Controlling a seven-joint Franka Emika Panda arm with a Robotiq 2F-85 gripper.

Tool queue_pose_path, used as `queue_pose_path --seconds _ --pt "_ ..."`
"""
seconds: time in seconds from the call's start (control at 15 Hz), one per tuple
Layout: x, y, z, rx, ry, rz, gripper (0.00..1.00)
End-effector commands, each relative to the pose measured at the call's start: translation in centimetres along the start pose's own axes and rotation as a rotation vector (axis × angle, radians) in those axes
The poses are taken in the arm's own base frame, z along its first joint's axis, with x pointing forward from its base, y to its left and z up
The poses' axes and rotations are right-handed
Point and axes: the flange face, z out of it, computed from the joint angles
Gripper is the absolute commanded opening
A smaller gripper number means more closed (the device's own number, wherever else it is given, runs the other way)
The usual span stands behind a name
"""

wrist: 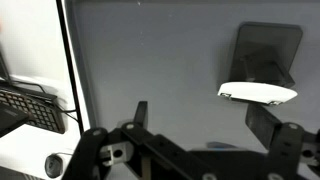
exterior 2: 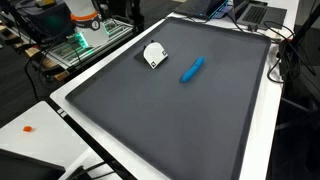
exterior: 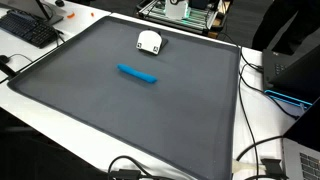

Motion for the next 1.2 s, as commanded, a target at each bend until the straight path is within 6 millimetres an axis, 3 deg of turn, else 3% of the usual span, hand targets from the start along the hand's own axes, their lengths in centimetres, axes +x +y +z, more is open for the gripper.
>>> queue_pose_path --seconds 0.0,0.13,0.27,0.8,1.13 --pt "0.0 0.0 0.0 0.0 -0.002 0.0 1.0" --pt "0.0 0.0 0.0 0.0 -0.002 0.0 1.0" --pt "0.2 -1.2 0.1 0.008 -0.039 0.127 1.0" --pt "1.6 -9.9 1.8 0.028 -0.11 0.572 1.0" --pt "2.9 -11.2 3.2 0.019 -0.178 0.835 1.0"
